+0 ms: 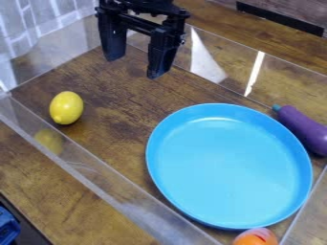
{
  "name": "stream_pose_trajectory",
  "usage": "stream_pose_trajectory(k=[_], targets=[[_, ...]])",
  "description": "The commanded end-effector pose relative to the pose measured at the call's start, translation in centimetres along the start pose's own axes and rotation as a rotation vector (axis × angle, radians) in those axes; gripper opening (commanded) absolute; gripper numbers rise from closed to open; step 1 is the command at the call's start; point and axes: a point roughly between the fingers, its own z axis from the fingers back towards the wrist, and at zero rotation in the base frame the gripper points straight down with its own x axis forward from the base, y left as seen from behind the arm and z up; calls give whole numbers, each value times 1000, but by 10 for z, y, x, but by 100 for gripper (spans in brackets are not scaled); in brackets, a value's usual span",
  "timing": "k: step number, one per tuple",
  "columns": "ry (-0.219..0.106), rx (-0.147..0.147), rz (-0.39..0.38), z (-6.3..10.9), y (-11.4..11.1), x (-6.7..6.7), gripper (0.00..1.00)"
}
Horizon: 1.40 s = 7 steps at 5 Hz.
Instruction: Put the lemon on the blue tray
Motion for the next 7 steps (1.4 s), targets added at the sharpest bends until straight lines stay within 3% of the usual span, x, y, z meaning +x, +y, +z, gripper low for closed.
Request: stream_pose_trajectory(k=[1, 7], targets=[[12, -2, -8, -6, 1, 0, 100], [48, -13, -55, -36, 21, -4, 100]])
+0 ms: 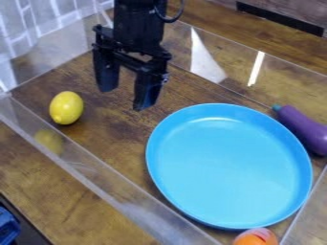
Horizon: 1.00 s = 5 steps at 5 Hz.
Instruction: Put the lemon on the blue tray
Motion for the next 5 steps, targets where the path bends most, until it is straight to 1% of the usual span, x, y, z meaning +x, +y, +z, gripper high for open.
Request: stream_pose_trajectory(k=[1, 5], targets=[[-31, 2, 0, 5, 6, 1, 100], [-8, 0, -22, -12, 18, 0, 100]])
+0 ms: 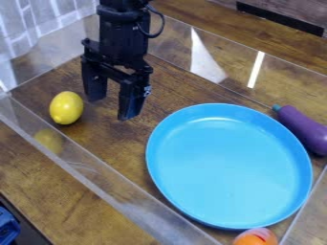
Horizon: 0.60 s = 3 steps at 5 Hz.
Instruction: Put the lemon on the blue tray
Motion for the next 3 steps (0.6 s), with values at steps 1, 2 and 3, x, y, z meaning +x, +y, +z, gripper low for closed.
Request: stream_pose_trajectory(k=[1, 2, 3], targets=[[-36, 7, 12, 5, 9, 1, 100], [-32, 7, 10, 2, 13, 1, 100], [-36, 15, 15, -2, 20, -1, 100]])
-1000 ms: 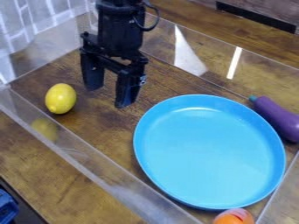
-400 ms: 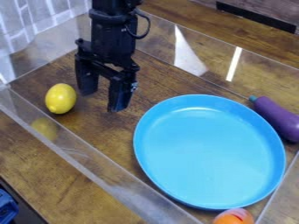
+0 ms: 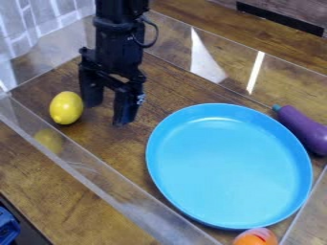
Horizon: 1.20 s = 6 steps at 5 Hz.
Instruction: Put the lemon on the blue tray
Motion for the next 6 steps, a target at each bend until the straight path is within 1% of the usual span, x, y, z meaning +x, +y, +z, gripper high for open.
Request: stream_pose_trajectory(k=[1, 2, 3, 4, 5, 6], targets=[[-31, 15, 14, 5, 11, -1, 100], [-29, 17, 18, 1, 16, -2, 100], [-32, 22, 43, -3, 24, -3, 100], [-37, 28, 81, -7, 38, -5, 100], [-43, 39, 84, -9, 50, -9, 100], [-49, 49, 93, -5, 59, -15, 100]])
